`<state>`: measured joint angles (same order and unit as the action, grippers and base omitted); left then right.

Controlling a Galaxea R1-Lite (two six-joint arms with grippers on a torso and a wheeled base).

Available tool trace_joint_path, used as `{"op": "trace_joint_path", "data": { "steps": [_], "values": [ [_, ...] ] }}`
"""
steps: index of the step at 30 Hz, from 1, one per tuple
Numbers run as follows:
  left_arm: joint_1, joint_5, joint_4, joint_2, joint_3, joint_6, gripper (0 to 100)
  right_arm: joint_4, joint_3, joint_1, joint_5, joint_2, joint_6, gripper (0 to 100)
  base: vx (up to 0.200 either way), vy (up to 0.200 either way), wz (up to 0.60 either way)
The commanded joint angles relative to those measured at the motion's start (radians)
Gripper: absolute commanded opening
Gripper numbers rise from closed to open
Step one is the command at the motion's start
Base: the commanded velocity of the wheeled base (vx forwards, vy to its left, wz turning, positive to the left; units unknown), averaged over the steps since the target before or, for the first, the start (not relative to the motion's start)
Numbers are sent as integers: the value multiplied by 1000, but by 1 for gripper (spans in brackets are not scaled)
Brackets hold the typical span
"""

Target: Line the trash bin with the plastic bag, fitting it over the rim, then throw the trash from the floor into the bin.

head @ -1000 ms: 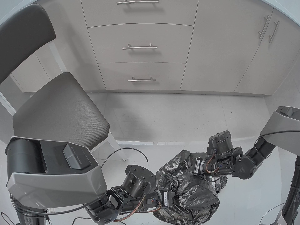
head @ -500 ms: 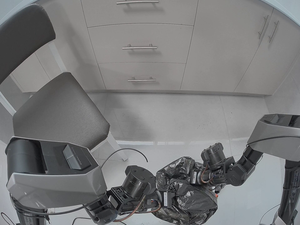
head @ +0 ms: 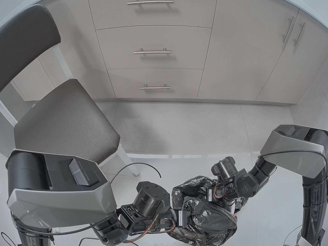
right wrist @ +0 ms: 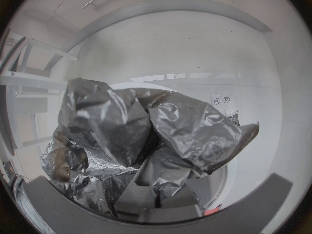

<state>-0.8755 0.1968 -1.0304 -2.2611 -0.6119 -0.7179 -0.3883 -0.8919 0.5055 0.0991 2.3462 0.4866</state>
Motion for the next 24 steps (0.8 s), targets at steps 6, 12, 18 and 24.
{"op": "trace_joint_path", "data": {
  "steps": [6,12,18,24],
  "values": [
    [0,0,0,0,-2,0,0,32,-51,-18,5,32,-42,0,0,0,0],
    [0,0,0,0,-2,0,0,58,-56,-18,5,32,-45,100,0,0,0],
    [1,0,0,-2,-3,0,0,0,-27,-22,-41,16,-29,100,0,0,0],
    [4,1,0,-2,-3,0,0,-161,33,-1,-91,-15,49,100,0,0,0]
  ]
}}
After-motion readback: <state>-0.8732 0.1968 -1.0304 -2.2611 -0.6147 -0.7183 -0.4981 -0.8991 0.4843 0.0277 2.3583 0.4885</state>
